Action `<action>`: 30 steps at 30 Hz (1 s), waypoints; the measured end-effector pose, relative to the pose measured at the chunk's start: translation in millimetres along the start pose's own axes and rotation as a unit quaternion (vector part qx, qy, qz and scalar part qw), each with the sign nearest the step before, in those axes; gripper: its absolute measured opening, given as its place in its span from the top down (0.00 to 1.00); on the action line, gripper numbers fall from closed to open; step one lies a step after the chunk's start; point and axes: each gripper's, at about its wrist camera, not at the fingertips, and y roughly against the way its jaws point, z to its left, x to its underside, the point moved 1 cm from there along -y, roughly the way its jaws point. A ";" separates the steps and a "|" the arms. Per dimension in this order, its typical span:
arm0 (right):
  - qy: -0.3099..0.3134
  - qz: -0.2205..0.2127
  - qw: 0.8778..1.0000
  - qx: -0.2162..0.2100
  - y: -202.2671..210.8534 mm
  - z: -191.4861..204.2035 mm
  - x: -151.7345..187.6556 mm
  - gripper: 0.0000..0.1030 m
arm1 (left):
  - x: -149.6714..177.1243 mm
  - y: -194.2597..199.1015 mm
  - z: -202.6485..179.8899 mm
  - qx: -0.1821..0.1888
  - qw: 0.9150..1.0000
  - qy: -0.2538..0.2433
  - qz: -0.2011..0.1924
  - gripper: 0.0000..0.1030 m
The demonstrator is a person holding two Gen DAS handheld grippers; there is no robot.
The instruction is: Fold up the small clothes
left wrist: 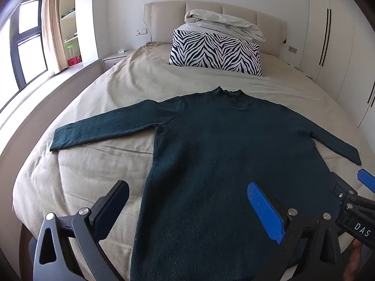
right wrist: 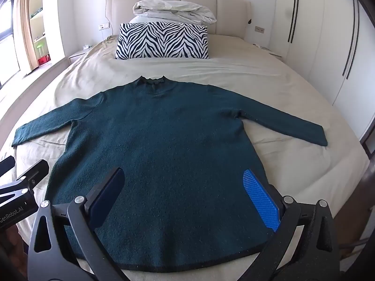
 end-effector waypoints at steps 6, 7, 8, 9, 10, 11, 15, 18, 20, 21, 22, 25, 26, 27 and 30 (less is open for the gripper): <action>0.001 -0.001 1.000 -0.004 -1.4 -1.5 2.8 0.00 | -1.1 -11.4 7.7 0.009 1.000 0.006 0.021 0.00; 0.002 -0.002 1.000 -0.004 -1.8 -2.3 6.9 0.00 | -0.8 -11.6 5.8 0.008 1.000 0.005 0.021 0.00; 0.002 -0.002 1.000 -0.005 -1.6 -2.9 8.0 0.00 | -0.6 -9.7 4.8 0.007 1.000 0.005 0.020 0.00; 0.002 -0.002 1.000 -0.005 -1.5 -2.8 7.7 0.00 | 0.0 -9.3 5.7 0.007 1.000 0.005 0.020 0.00; 0.002 -0.002 1.000 -0.005 -0.4 -5.3 9.0 0.00 | -0.9 -9.8 5.4 0.006 1.000 0.005 0.021 0.00; 0.003 -0.002 1.000 -0.004 1.1 -3.4 9.3 0.00 | -1.9 -10.5 5.3 0.005 1.000 0.005 0.022 0.00; 0.004 0.004 1.000 -0.001 -1.5 3.5 5.9 0.00 | -0.4 -13.4 2.4 0.004 1.000 0.004 0.023 0.00; 0.005 0.004 1.000 -0.001 -1.1 5.1 7.7 0.00 | 0.1 -13.3 2.5 0.004 1.000 0.004 0.023 0.00; 0.005 0.004 1.000 -0.001 -1.0 4.9 7.8 0.00 | -0.5 -13.3 2.2 0.004 1.000 0.004 0.024 0.00; 0.004 0.005 1.000 -0.002 -1.2 4.4 7.7 0.00 | -0.1 -13.4 2.4 0.004 1.000 0.004 0.024 0.00; 0.004 0.005 1.000 -0.002 -1.3 4.4 7.7 0.00 | 1.1 -13.1 1.4 0.004 1.000 0.004 0.024 0.00; 0.005 0.005 1.000 -0.002 -1.4 3.5 7.1 0.00 | 1.3 -13.2 1.6 0.004 1.000 0.004 0.024 0.00; 0.005 0.005 1.000 -0.002 -1.7 3.9 7.7 0.00 | 1.5 -13.2 1.6 0.005 1.000 0.005 0.024 0.00; 0.006 0.005 1.000 -0.002 -1.8 4.2 8.2 0.00 | 1.7 -12.8 0.9 0.004 1.000 0.004 0.024 0.00; 0.007 0.007 1.000 -0.001 -2.2 5.2 9.4 0.00 | 3.6 -12.4 0.7 0.004 1.000 0.005 0.024 0.00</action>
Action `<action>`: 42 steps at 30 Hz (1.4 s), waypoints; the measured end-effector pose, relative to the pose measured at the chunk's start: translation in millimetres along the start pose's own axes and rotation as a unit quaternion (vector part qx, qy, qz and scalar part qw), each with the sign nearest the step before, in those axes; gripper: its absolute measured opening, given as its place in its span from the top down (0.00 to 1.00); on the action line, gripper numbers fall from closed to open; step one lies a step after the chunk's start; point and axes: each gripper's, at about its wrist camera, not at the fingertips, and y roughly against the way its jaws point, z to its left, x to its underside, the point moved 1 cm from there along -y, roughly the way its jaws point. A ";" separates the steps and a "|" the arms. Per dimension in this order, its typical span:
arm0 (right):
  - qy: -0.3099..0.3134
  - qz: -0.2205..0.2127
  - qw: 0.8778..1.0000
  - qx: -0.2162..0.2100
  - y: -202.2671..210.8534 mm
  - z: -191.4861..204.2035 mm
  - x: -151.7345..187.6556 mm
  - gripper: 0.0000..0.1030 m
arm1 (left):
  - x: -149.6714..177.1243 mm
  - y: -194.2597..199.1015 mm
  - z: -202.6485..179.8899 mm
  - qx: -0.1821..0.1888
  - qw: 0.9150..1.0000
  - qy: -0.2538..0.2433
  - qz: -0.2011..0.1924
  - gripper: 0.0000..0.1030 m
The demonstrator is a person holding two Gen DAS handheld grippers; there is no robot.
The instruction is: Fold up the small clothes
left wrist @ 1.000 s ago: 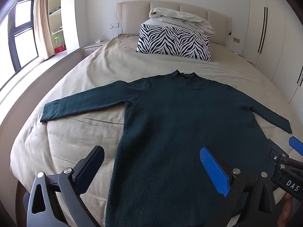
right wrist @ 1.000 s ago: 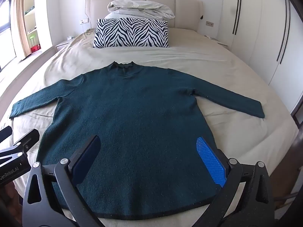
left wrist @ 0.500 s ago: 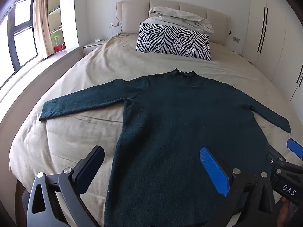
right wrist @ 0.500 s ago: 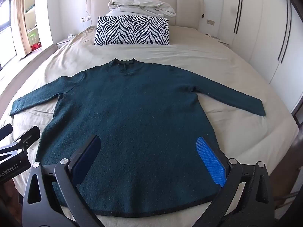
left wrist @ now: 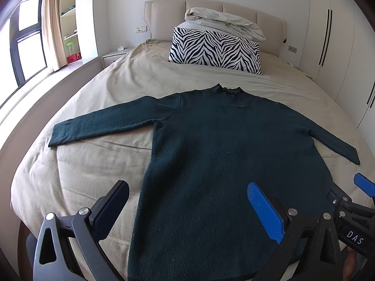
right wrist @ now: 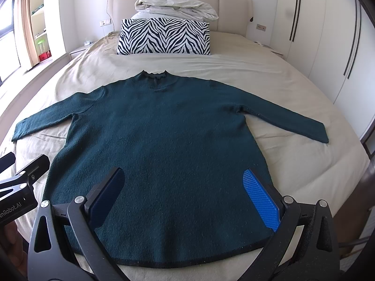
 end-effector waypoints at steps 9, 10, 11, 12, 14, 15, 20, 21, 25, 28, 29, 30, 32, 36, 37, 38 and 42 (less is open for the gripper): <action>-0.001 0.001 1.000 0.000 -0.8 0.4 1.0 0.00 | 3.3 0.6 2.0 0.002 1.000 0.001 0.003 0.00; -0.001 0.001 1.000 0.000 -0.7 0.4 0.9 0.00 | 2.0 -0.5 1.9 0.002 1.000 0.002 0.005 0.00; 0.000 0.001 1.000 0.000 -0.8 0.5 1.5 0.00 | 2.1 -0.2 1.6 0.002 1.000 0.002 0.005 0.00; 0.000 0.001 1.000 0.000 -0.8 0.6 1.9 0.00 | 2.2 -0.4 1.6 0.002 1.000 0.002 0.005 0.00; 0.000 0.002 1.000 0.000 -1.2 1.2 3.4 0.00 | 2.6 -0.1 1.9 0.002 1.000 0.002 0.004 0.00; 0.000 0.002 1.000 0.000 -1.3 1.1 3.5 0.00 | 2.2 -0.4 1.9 0.002 1.000 0.002 0.004 0.00; 0.000 0.002 1.000 0.000 -1.4 1.2 3.4 0.00 | 2.4 -0.5 2.0 0.003 1.000 0.002 0.005 0.00; 0.000 0.002 1.000 0.000 -1.4 1.2 3.2 0.00 | 2.4 -0.5 2.4 0.003 1.000 0.002 0.006 0.00; 0.000 0.004 1.000 0.000 -2.9 3.5 5.6 0.00 | 2.7 -0.5 2.8 0.003 1.000 0.002 0.006 0.00; 0.000 0.004 1.000 0.000 -2.9 3.2 5.5 0.00 | 2.9 -0.5 2.6 0.004 1.000 0.002 0.006 0.00; 0.000 0.004 1.000 0.000 -3.0 3.4 5.7 0.00 | 2.8 -0.5 2.5 0.003 1.000 0.002 0.006 0.00; -0.001 0.004 1.000 0.000 -2.9 3.4 5.6 0.00 | 2.9 -0.5 2.6 0.003 1.000 0.002 0.006 0.00; 0.000 0.004 1.000 0.000 -3.0 3.6 5.7 0.00 | 3.0 -0.5 2.8 0.003 1.000 0.003 0.006 0.00; 0.000 0.005 1.000 0.000 -3.6 4.3 7.0 0.00 | 3.0 -0.5 2.7 0.003 1.000 0.002 0.006 0.00; 0.000 0.005 1.000 0.000 -3.6 4.4 7.0 0.00 | 3.1 -0.5 2.8 0.003 1.000 0.003 0.006 0.00; 0.000 0.005 1.000 0.000 -3.7 5.0 8.1 0.00 | 2.9 -0.7 2.7 0.003 1.000 0.002 0.006 0.00; 0.001 0.006 1.000 0.000 -4.5 5.4 9.0 0.00 | 3.4 -0.5 2.8 0.003 1.000 0.002 0.006 0.00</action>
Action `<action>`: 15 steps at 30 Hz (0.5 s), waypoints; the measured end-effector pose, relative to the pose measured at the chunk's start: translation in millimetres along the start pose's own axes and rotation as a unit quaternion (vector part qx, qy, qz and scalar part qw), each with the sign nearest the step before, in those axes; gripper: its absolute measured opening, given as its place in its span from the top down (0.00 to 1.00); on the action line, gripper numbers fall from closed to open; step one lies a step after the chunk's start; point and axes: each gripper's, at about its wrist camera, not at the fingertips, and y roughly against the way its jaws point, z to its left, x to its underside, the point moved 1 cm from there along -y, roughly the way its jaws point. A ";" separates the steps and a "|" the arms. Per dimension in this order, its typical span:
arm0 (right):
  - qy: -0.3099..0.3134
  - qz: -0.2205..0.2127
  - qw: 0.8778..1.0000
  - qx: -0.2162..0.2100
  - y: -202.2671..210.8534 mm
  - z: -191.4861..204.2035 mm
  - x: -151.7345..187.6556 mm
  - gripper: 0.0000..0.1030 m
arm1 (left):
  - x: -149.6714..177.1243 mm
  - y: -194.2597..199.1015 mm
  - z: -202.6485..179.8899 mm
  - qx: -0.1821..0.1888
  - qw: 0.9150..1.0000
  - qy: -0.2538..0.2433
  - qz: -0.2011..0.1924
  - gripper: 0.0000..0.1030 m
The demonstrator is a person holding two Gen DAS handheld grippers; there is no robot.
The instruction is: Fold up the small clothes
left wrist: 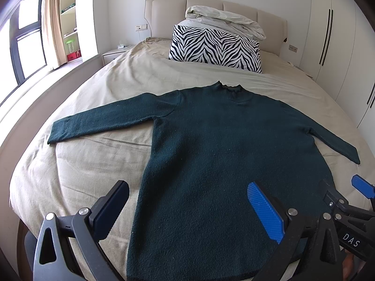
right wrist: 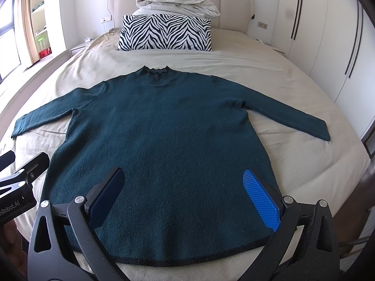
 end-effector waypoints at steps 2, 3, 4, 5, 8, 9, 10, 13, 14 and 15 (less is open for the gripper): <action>0.000 0.001 1.000 0.000 -1.5 0.4 0.6 0.00 | -0.1 0.0 0.1 0.000 1.000 0.000 0.000 0.00; 0.000 0.002 1.000 0.000 -2.0 0.6 0.9 0.00 | -0.3 -0.1 0.0 0.000 1.000 0.000 0.000 0.00; 0.001 0.003 1.000 0.000 -2.2 0.4 0.7 0.00 | -0.4 -0.1 0.0 0.000 1.000 0.000 0.000 0.00; 0.001 0.002 1.000 0.000 -2.3 0.3 0.6 0.00 | -0.5 -0.2 -0.1 0.000 1.000 0.000 0.000 0.00; 0.002 0.003 1.000 0.000 -2.1 0.1 0.7 0.00 | 0.0 0.0 0.2 0.000 1.000 0.001 0.000 0.00; 0.002 0.003 1.000 0.000 -2.1 0.1 0.4 0.00 | -0.1 -0.1 0.1 0.000 1.000 0.001 0.000 0.00; 0.002 0.003 1.000 0.000 -1.9 -0.1 0.4 0.00 | 0.4 -0.7 0.7 0.000 1.000 0.001 0.000 0.00; 0.002 0.004 1.000 0.001 -2.1 0.0 0.2 0.00 | 0.9 -1.0 0.9 -0.001 1.000 0.001 0.000 0.00; 0.003 0.004 1.000 0.001 -2.2 0.3 0.3 0.00 | 1.7 -1.3 1.1 0.000 1.000 0.002 0.000 0.00; 0.003 0.005 1.000 0.001 -2.2 0.1 -0.3 0.00 | 1.3 -1.3 0.9 0.000 1.000 0.001 0.000 0.00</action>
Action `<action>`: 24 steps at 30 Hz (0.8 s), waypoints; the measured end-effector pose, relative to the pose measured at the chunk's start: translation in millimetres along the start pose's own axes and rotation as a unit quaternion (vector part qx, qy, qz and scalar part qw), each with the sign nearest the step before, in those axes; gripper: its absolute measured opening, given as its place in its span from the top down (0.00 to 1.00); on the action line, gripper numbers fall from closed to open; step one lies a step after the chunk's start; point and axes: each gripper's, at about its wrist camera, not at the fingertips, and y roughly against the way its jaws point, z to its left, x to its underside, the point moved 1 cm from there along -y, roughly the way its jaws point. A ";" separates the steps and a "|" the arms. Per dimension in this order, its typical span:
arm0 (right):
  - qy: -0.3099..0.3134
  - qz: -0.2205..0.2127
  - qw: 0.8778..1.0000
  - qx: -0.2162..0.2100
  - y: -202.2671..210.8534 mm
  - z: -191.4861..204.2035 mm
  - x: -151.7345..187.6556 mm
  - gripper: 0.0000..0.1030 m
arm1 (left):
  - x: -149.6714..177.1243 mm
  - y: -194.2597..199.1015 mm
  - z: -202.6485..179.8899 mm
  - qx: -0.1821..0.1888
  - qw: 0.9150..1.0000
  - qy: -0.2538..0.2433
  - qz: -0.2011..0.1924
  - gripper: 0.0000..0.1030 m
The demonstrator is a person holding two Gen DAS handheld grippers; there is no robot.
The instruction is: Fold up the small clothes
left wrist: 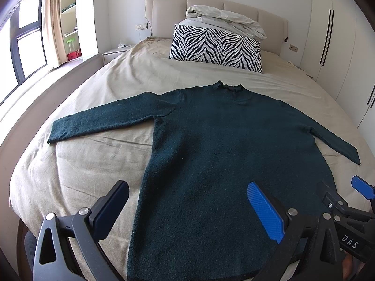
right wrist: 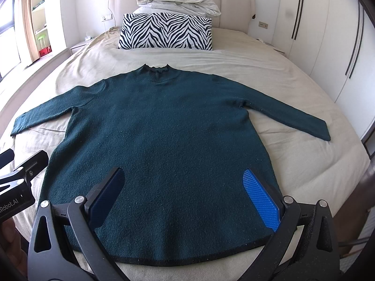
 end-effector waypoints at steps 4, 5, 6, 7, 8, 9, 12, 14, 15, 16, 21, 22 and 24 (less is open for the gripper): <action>0.001 0.001 1.000 0.000 -0.7 0.4 -0.2 0.00 | 2.3 -1.3 0.2 0.000 1.000 0.000 0.000 0.00; 0.001 0.001 1.000 0.000 -0.7 0.4 -0.1 0.00 | 2.5 -1.4 0.2 -0.001 1.000 0.000 0.000 0.00; 0.001 0.001 1.000 0.001 -0.7 0.4 -0.1 0.00 | 2.7 -1.5 0.2 -0.001 1.000 0.000 0.000 0.00; 0.002 0.002 1.000 0.001 -1.6 0.9 -0.7 0.00 | 2.1 -1.5 0.4 -0.001 1.000 0.000 0.000 0.00; 0.002 0.002 1.000 0.001 -1.6 0.9 -0.6 0.00 | 2.3 -1.8 0.5 0.000 1.000 0.000 0.001 0.00; 0.002 0.002 1.000 0.001 -1.6 1.0 -0.6 0.00 | 2.5 -1.8 0.5 -0.001 1.000 0.000 0.000 0.00; 0.002 0.002 1.000 0.001 -2.1 1.4 0.0 0.00 | 2.5 -1.8 0.7 0.000 1.000 0.000 0.001 0.00; 0.002 0.002 1.000 0.002 -2.3 1.5 0.0 0.00 | 2.9 -2.0 0.5 -0.001 1.000 0.000 0.001 0.00; 0.002 0.003 1.000 0.002 -2.7 1.9 0.5 0.00 | 2.4 -1.9 0.6 -0.001 1.000 0.000 0.001 0.00; 0.003 0.004 1.000 0.003 -3.5 2.3 0.7 0.00 | 3.0 -2.3 0.9 0.000 1.000 0.001 0.002 0.00; 0.006 0.006 1.000 0.004 -4.7 3.5 1.7 0.00 | 4.8 -4.7 5.0 0.008 1.000 0.011 0.007 0.00; 0.006 0.006 1.000 0.005 -5.2 3.4 1.4 0.00 | 3.6 -5.6 6.8 0.009 1.000 0.013 0.008 0.00; 0.005 0.007 1.000 0.005 -5.9 2.4 0.7 0.00 | 3.5 -5.9 8.1 0.010 1.000 0.015 0.009 0.00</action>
